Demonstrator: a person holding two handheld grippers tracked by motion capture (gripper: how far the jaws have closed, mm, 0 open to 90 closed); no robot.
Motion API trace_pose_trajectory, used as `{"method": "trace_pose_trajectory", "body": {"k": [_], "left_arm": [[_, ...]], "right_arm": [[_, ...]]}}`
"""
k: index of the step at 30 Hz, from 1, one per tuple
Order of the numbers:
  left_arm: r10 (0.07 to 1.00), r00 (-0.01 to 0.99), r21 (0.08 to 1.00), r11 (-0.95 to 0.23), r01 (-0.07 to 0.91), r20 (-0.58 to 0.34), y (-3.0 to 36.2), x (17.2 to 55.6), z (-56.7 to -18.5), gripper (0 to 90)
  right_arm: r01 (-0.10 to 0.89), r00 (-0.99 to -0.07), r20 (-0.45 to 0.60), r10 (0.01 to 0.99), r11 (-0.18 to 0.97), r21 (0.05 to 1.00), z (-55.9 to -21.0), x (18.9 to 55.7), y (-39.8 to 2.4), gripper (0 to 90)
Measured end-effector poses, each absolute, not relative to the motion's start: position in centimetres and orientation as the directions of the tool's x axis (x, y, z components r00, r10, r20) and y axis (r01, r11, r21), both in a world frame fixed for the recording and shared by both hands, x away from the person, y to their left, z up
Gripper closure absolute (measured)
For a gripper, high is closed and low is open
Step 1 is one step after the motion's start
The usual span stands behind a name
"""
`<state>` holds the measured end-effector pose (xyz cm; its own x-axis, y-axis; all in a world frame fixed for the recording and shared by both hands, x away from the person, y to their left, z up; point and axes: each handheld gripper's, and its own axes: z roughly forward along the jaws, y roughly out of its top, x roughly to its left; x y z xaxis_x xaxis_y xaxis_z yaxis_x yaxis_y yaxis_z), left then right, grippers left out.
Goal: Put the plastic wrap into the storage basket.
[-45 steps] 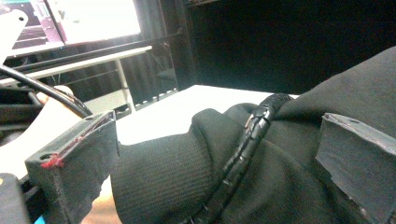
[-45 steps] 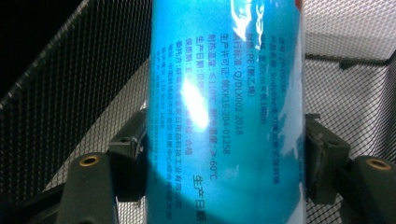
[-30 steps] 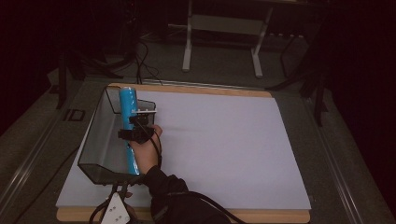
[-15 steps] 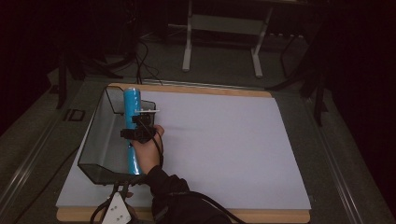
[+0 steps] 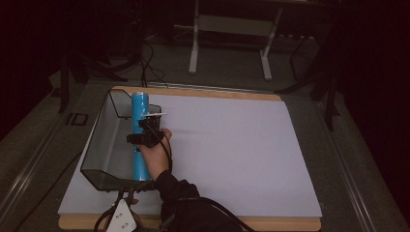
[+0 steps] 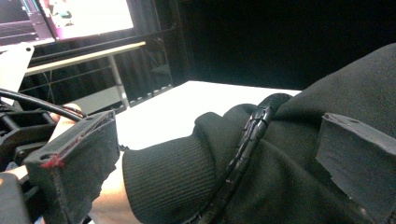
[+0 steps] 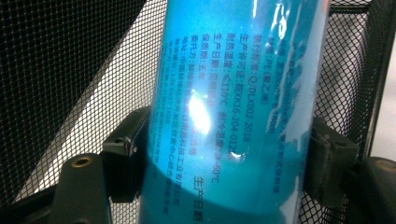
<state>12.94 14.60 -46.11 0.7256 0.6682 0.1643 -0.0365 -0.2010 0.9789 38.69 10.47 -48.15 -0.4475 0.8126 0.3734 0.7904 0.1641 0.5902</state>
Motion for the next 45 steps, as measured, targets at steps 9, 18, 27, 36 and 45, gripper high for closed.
{"method": "trace_pose_trajectory", "body": {"k": [9, 18, 27, 36, 45], "left_arm": [[0.669, 0.726, 0.98, -0.197, -0.031, 0.158, 14.6, 13.0, -46.1, 0.8], [0.669, 0.727, 0.98, -0.197, -0.026, 0.153, 14.6, 13.1, -46.2, 0.8], [0.671, 0.726, 0.98, -0.2, -0.015, 0.148, 14.6, 13.2, -46.3, 0.8], [0.667, 0.729, 0.978, -0.209, -0.013, 0.152, 14.4, 13.3, -46.4, 0.8], [0.667, 0.729, 0.977, -0.214, -0.008, 0.152, 14.3, 13.4, -46.5, 0.8]], "right_arm": [[0.735, -0.533, 0.329, 0.78, 0.234, 0.636, -46.7, 38.9, 9.7, 17.5], [0.622, -0.659, 0.266, 0.703, 0.311, 0.718, -44.3, 38.8, 7.4, 12.8], [0.596, -0.691, 0.254, 0.677, 0.334, 0.73, -43.1, 38.5, 4.4, 11.8], [0.569, -0.702, 0.234, 0.673, 0.332, 0.753, -42.1, 37.6, 1.0, 11.9], [0.544, -0.719, 0.204, 0.664, 0.356, 0.76, -42.0, 36.7, -2.0, 11.9]]}}
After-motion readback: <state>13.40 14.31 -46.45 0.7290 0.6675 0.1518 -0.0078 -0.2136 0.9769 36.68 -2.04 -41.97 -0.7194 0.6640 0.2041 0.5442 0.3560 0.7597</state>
